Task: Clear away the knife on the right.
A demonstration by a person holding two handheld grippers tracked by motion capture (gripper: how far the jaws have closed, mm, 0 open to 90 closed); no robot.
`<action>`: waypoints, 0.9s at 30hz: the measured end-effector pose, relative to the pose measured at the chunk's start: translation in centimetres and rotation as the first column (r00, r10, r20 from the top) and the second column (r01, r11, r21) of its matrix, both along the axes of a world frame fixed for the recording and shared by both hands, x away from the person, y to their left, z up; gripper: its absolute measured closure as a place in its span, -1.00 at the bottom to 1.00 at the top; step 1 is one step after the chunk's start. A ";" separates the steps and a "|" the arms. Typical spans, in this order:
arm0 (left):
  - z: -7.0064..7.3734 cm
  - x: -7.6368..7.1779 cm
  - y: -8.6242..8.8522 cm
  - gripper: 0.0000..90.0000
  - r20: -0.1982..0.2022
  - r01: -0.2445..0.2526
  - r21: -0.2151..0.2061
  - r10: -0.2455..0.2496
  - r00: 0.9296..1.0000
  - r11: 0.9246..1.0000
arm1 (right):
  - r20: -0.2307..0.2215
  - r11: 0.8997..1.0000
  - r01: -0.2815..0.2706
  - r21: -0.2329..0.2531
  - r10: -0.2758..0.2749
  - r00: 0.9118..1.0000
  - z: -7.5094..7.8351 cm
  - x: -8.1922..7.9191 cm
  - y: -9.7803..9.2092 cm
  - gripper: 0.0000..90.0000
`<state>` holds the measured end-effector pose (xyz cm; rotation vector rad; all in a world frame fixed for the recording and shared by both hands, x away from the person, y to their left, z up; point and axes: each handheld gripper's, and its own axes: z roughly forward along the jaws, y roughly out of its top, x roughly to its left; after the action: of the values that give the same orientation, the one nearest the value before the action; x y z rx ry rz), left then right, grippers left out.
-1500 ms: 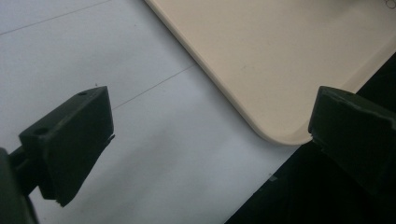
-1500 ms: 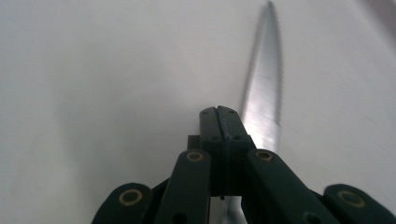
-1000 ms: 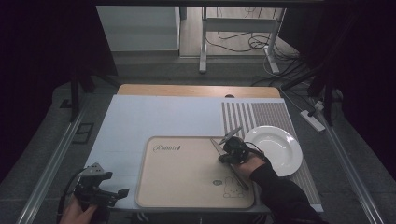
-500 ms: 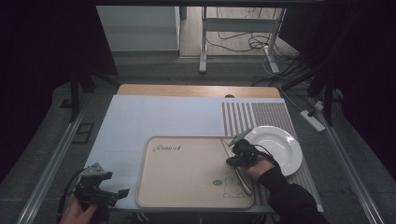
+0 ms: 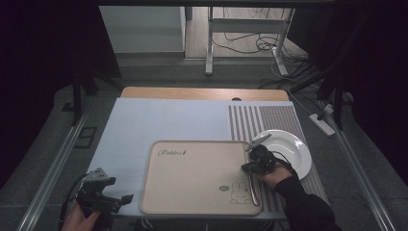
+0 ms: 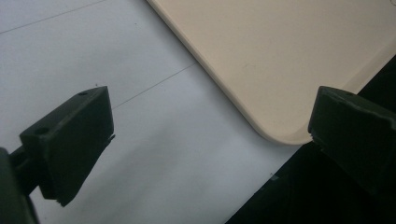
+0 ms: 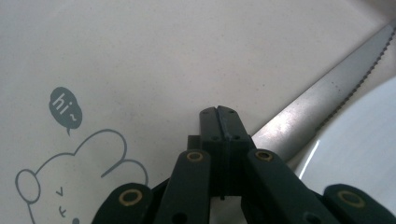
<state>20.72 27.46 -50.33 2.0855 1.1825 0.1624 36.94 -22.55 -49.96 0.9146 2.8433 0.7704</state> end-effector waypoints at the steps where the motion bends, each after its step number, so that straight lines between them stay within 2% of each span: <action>1: 0.0 0.0 0.0 -0.97 0.000 0.000 0.000 0.000 1.000 1.000 | -0.003 1.000 0.002 0.001 -0.002 1.000 0.0 0.0 -0.1 1.00; 6: 0.0 0.0 0.0 -0.97 0.000 0.000 0.000 0.000 1.000 1.000 | 0.001 1.000 0.011 0.003 -0.011 1.000 0.0 -0.3 -0.2 0.99; 9: 0.0 0.0 0.0 -0.97 0.000 0.000 0.001 0.000 1.000 1.000 | -0.001 1.000 0.015 0.018 -0.015 1.000 0.1 -0.3 -0.2 0.88; 22: 0.0 0.0 -0.1 -0.97 0.001 -0.001 0.002 0.001 1.000 1.000 | 0.050 0.998 0.031 0.045 -0.034 0.998 0.9 -0.9 0.5 0.53; 27: 0.0 0.0 0.0 -0.97 0.002 -0.001 0.001 0.001 1.000 1.000 | 0.062 0.997 0.043 0.061 -0.047 0.997 1.3 -1.1 0.5 0.34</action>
<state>20.71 27.41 -50.34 2.0852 1.1833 0.1654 35.82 -22.01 -48.68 0.9412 2.7496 0.8677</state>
